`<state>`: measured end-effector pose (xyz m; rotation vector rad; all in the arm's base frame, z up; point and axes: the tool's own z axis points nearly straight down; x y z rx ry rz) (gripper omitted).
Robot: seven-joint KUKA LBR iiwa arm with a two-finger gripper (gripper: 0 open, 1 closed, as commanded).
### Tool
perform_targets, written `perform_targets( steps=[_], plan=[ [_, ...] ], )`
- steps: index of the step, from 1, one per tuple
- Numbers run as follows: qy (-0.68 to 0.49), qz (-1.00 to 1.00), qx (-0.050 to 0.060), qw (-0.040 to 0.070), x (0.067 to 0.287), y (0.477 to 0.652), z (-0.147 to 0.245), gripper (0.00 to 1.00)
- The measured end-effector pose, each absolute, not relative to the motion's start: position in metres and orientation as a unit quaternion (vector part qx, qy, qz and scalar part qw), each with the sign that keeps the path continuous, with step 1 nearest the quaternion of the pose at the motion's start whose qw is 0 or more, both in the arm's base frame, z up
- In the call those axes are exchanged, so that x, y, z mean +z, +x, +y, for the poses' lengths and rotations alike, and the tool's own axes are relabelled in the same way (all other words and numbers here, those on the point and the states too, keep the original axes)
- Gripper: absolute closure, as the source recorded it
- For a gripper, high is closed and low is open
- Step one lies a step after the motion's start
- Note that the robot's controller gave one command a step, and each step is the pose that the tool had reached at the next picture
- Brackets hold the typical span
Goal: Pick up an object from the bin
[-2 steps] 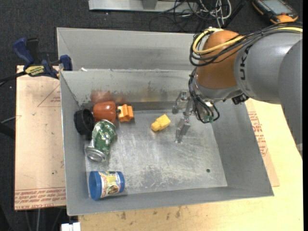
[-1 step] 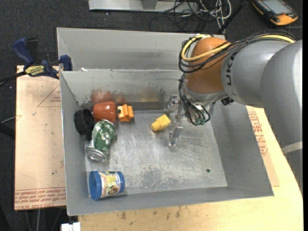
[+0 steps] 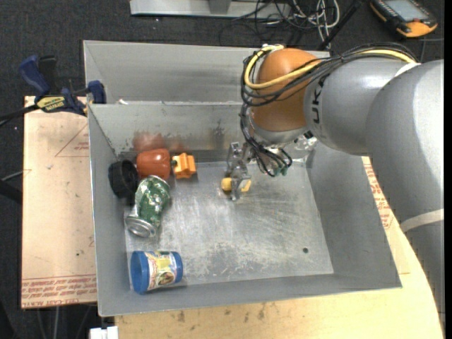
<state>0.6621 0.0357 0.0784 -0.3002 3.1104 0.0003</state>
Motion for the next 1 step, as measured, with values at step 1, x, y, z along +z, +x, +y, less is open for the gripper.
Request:
perform_targets(
  steps=[1],
  plan=[
    [-0.096, 0.995, 0.0, 0.008, 0.0784, 0.6621, 0.0357, 1.0]
  ],
)
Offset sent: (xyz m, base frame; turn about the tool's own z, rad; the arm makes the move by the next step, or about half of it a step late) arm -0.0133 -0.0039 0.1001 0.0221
